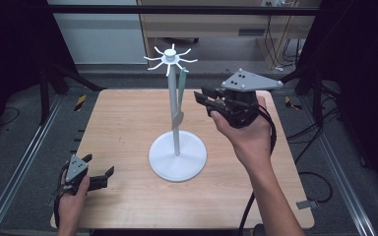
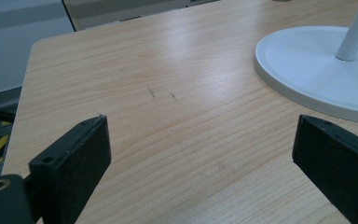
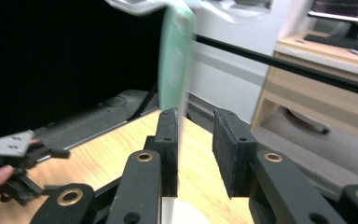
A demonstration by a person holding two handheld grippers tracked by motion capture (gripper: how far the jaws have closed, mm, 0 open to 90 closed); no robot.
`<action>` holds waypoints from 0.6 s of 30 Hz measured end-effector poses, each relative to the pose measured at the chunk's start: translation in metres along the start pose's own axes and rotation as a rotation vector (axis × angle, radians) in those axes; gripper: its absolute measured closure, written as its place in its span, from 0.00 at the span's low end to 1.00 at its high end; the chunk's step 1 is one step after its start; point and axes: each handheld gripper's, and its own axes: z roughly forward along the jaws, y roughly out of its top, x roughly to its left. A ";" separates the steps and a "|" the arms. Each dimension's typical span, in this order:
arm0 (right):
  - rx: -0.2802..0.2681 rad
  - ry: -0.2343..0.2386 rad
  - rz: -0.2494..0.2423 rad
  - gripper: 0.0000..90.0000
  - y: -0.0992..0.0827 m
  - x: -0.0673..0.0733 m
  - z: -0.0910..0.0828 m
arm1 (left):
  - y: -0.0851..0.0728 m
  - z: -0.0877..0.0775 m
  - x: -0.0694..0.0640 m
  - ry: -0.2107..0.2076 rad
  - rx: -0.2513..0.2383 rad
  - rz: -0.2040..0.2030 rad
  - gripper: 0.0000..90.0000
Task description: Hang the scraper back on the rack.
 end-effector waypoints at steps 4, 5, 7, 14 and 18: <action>0.024 -0.062 0.032 0.78 -0.025 -0.013 -0.005 | 0.000 0.000 0.000 0.000 0.001 -0.001 0.04; 0.024 -0.062 0.032 0.78 -0.025 -0.013 -0.005 | 0.000 0.000 0.000 -0.001 0.003 0.001 0.04; 0.044 -0.105 0.054 0.75 -0.040 -0.020 -0.007 | 0.000 0.000 0.000 -0.001 0.002 0.002 0.04; 0.083 -0.175 0.097 0.63 -0.075 -0.036 -0.009 | 0.000 0.000 -0.001 -0.003 0.009 0.005 0.04; 0.093 -0.200 0.126 0.57 -0.090 -0.043 -0.009 | 0.000 0.001 -0.001 -0.004 0.015 0.006 0.04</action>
